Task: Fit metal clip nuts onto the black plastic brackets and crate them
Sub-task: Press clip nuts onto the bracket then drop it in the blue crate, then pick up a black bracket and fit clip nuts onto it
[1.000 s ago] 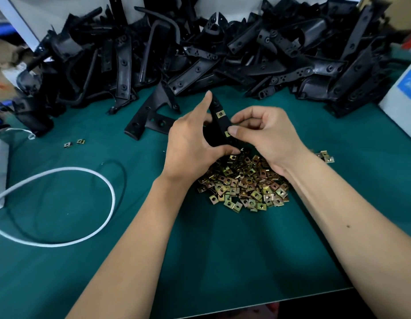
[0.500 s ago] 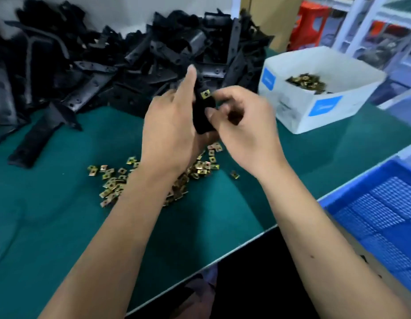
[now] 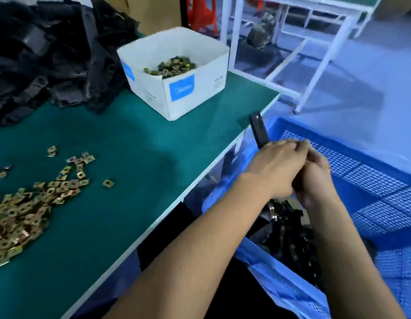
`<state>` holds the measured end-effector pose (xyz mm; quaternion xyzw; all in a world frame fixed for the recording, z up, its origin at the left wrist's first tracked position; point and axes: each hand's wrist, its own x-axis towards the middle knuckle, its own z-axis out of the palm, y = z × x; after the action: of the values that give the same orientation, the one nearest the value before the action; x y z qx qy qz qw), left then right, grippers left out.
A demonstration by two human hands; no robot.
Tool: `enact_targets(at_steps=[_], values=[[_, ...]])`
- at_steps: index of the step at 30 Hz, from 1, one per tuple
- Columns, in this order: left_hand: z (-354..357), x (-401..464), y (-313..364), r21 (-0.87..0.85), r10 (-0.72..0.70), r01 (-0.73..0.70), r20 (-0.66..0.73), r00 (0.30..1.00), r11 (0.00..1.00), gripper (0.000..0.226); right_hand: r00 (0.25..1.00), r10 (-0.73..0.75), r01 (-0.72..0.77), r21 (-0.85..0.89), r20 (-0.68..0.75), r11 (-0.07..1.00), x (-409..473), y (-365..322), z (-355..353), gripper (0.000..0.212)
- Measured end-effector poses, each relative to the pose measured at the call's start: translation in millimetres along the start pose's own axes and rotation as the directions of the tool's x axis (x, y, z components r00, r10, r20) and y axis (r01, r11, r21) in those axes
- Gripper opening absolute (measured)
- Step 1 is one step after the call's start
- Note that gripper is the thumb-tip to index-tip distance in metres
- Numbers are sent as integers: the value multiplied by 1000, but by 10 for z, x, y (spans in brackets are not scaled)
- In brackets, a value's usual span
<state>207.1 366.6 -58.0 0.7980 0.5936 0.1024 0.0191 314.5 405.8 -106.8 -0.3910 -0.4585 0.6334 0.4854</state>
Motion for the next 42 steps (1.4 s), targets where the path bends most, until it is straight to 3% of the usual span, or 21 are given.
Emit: enact_targets(at_steps=[3,7,10,12,16,18,20,23,26,29,32,34,37,40,42], values=[[592,-146,72,-112,-19,43,213,977,993,99,973,228,-229,-90,-17,969,-66,590,-476,31],[1130,-452,-49,-152,-103,173,386,917,973,63,872,439,-473,-141,-217,870,-147,1333,-840,16],[1285,-603,-173,-89,-162,239,510,845,967,43,773,584,-633,-250,-247,732,-215,1679,-1032,27],[1311,-631,-226,-76,-190,275,552,812,958,40,757,580,-653,-403,-302,641,-256,1820,-1095,30],[1202,-550,-269,-156,-218,353,546,809,922,48,745,373,-665,-566,-554,488,-250,1795,-1071,33],[1084,-471,-283,-265,-213,388,511,833,882,49,776,257,-614,-595,-577,518,-165,1644,-953,28],[900,-389,-299,-394,-211,417,468,858,819,49,834,101,-481,-623,-543,617,-43,1382,-744,22],[501,-293,-346,-538,-281,384,267,922,751,35,939,-150,-117,-698,-309,707,117,783,-328,12],[11,-305,-426,-636,-400,270,-65,914,723,20,953,-300,198,-695,-27,691,176,151,107,10],[-492,-490,-550,-694,-498,143,-342,797,706,17,906,-391,405,-602,163,688,145,-353,616,11],[-879,-831,-757,-693,-583,98,-512,631,714,13,856,-393,514,-465,337,721,9,-620,1183,12],[-1062,-1191,-977,-680,-645,131,-590,485,721,12,809,-350,555,-414,473,722,-140,-633,1634,18],[-1214,-1858,-1344,-650,-692,238,-690,212,721,10,716,-241,607,-415,655,678,-439,-483,2413,23],[-1215,-2622,-1662,-614,-664,408,-747,-26,675,8,517,-48,752,-427,855,503,-884,-214,3241,16],[-1194,-3112,-1836,-604,-652,516,-750,-110,607,10,396,50,833,-381,917,402,-1184,-28,3668,10]])
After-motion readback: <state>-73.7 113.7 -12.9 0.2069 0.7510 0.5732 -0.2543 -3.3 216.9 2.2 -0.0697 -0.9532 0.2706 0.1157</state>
